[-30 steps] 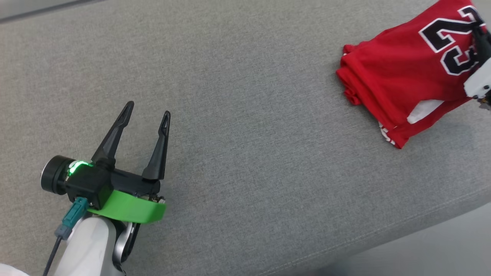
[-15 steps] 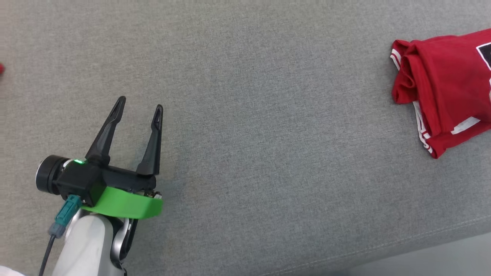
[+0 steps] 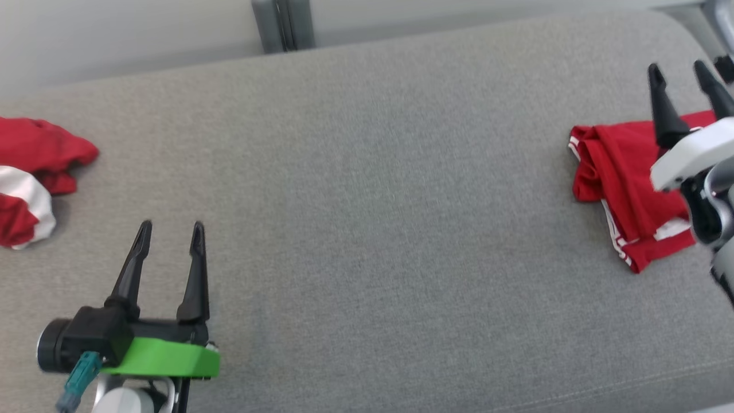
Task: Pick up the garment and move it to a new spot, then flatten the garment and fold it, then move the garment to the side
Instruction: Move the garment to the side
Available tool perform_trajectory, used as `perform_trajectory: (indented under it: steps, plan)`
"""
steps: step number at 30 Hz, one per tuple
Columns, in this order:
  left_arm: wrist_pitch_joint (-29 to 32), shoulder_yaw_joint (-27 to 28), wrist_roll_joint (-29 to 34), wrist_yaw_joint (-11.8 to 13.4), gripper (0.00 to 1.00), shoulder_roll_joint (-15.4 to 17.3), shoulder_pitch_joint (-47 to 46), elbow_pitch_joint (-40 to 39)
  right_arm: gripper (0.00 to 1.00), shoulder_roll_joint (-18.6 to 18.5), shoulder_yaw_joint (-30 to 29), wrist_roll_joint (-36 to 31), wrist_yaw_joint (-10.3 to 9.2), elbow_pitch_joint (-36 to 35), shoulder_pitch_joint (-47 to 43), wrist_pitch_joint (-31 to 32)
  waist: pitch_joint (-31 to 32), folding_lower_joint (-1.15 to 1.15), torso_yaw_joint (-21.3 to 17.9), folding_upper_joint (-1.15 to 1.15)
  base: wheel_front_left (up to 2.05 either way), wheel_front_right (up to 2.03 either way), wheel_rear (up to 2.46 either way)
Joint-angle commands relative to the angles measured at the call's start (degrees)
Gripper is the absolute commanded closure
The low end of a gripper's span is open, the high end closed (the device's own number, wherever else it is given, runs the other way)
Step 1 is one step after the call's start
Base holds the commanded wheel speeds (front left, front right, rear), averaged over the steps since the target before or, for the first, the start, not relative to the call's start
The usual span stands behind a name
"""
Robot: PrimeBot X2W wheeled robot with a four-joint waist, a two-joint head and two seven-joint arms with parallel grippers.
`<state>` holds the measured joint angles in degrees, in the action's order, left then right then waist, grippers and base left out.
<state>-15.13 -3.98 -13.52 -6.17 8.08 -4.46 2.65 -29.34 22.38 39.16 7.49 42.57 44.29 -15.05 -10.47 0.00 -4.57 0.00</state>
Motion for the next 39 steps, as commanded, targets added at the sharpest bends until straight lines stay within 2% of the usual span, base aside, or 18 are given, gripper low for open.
perform_trajectory:
  steps: [1,10,18,22,28,39]
  plan:
    - [0.0,0.7,0.3,0.5,0.00,-0.3,1.8,0.5,0.00,0.6,-1.2,-0.2,0.01,-2.5,-3.3,-0.1,8.2,0.00,3.5,0.00,0.00,0.00,0.00]
    - [0.0,3.5,-0.4,2.2,0.00,-1.7,6.2,2.4,0.00,5.6,-7.4,-3.6,0.01,-18.2,-21.7,-0.1,12.3,0.00,6.2,0.00,0.00,0.00,0.00]
    - [0.0,5.0,0.1,2.7,0.00,-3.4,8.4,3.0,0.00,10.5,-13.1,-8.2,0.01,-25.9,-34.0,-0.1,13.4,0.00,7.4,0.00,0.00,0.00,0.00]
    - [0.0,5.3,0.3,2.2,0.00,-4.1,9.2,3.0,0.00,12.6,-14.7,-9.6,0.01,-28.5,-38.9,-0.1,13.8,0.00,7.9,0.00,0.00,0.00,0.00]
    - [0.0,5.8,1.1,1.7,0.00,-4.6,9.2,3.2,0.00,14.0,-16.0,-11.1,0.01,-30.1,-42.3,-0.1,13.8,0.00,8.4,0.00,0.00,0.00,0.00]
    - [0.0,6.0,2.2,0.7,0.00,-4.9,8.8,4.3,0.00,14.6,-16.2,-14.8,0.01,-31.6,-41.4,-0.1,13.7,0.00,7.9,0.00,0.00,0.00,0.00]
